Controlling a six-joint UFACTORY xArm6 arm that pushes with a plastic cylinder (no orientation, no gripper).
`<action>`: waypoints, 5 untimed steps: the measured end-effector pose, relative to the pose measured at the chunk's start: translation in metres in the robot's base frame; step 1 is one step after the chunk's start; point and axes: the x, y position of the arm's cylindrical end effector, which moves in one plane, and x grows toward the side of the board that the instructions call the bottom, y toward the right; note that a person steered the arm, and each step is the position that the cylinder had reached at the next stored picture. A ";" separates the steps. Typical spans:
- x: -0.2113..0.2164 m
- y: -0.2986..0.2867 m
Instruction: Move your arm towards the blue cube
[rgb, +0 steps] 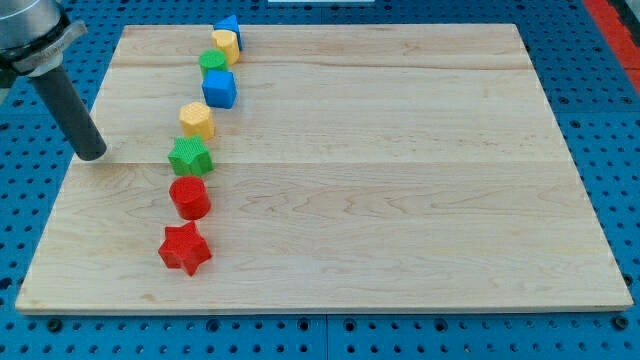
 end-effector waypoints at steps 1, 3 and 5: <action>-0.003 0.000; -0.016 0.001; -0.065 0.002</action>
